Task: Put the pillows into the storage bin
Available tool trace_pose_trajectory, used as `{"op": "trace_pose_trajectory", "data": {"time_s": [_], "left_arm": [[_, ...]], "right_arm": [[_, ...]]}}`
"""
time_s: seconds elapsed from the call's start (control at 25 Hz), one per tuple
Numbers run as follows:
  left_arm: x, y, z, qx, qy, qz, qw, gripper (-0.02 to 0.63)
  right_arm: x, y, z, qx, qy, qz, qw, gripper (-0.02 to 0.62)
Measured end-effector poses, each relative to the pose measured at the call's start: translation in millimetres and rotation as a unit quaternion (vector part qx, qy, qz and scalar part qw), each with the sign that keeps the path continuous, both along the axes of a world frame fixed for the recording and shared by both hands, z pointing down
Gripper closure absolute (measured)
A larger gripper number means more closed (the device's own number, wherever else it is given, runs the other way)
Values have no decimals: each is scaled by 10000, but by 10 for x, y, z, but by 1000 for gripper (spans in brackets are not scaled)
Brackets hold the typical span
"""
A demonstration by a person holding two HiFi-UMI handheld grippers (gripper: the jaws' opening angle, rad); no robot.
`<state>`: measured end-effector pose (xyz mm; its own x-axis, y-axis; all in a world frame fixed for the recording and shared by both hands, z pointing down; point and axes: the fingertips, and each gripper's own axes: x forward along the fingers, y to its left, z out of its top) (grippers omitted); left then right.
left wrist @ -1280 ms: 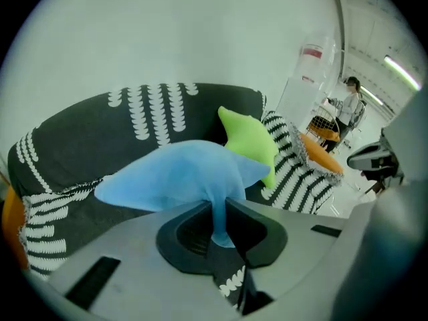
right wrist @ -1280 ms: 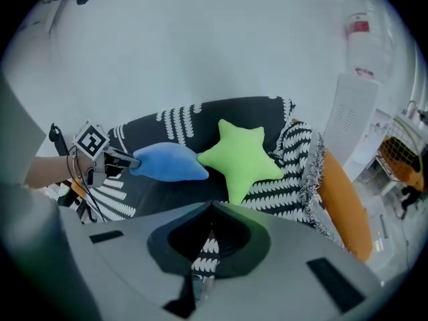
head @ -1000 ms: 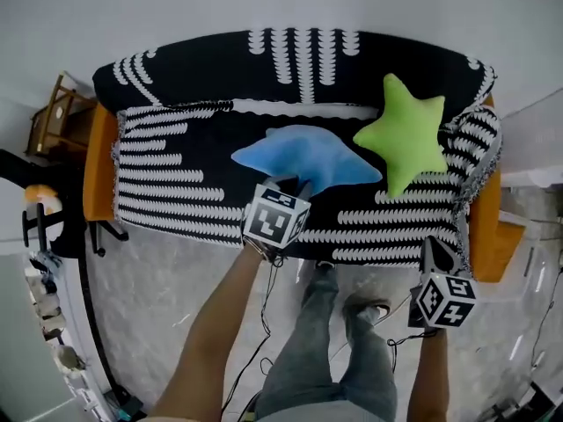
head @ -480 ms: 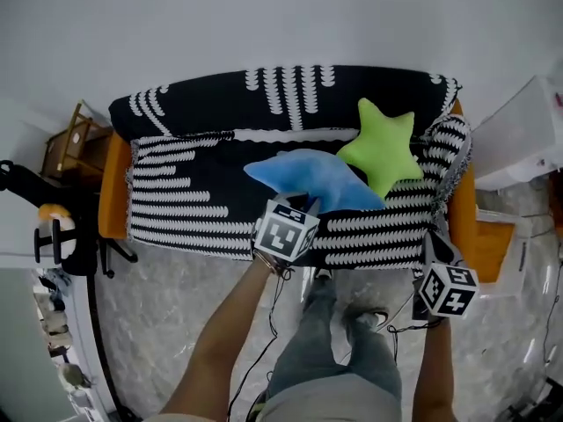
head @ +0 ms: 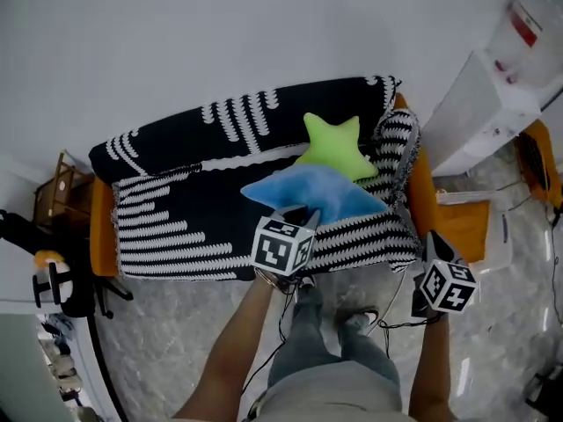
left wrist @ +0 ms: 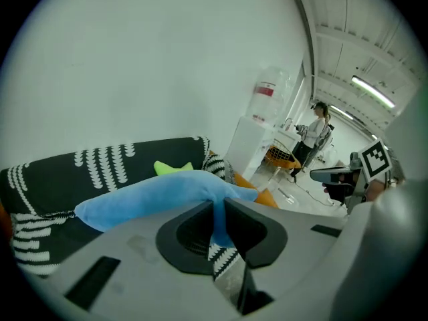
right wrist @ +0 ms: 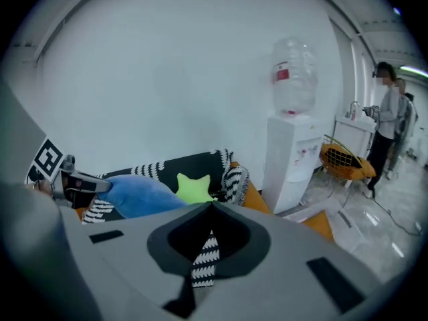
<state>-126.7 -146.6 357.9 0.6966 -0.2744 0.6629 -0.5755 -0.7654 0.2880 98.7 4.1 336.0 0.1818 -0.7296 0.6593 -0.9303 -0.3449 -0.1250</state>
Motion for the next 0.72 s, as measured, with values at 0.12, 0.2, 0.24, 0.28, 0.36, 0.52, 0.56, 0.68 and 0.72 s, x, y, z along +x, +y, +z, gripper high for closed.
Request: {"op": "trace_pose_trajectory", "data": {"time_s": [0.12, 0.2, 0.24, 0.28, 0.36, 0.52, 0.56, 0.68, 0.72], "left_arm": [[305, 194, -69, -120, 188, 163, 9996, 560], [518, 355, -98, -175, 228, 298, 9991, 560], [638, 450, -114, -189, 239, 384, 9988, 560], [764, 548, -133, -193, 252, 477, 9984, 560], [1027, 743, -173, -181, 281, 665, 9972, 560], [1554, 1132, -253, -88, 336, 1030, 9941, 560], [1694, 1226, -278, -62, 349, 1121, 9931, 560], [2126, 1507, -360, 7, 376, 1406, 9893, 560], [2269, 1605, -386, 25, 383, 1504, 9879, 560]], "right_arm": [[296, 277, -136, 194, -28, 414, 9989, 594], [497, 497, -221, 287, 3, 636, 9976, 594], [606, 625, -261, 317, 27, 754, 9966, 594], [719, 760, -302, 342, 51, 879, 9955, 594], [946, 1030, -377, 396, 98, 1126, 9928, 594], [1358, 1596, -459, 527, 159, 1536, 9866, 594], [1456, 1747, -469, 548, 169, 1633, 9849, 594], [1738, 2204, -502, 584, 195, 1932, 9792, 594], [1830, 2358, -512, 586, 202, 2037, 9771, 594]]}}
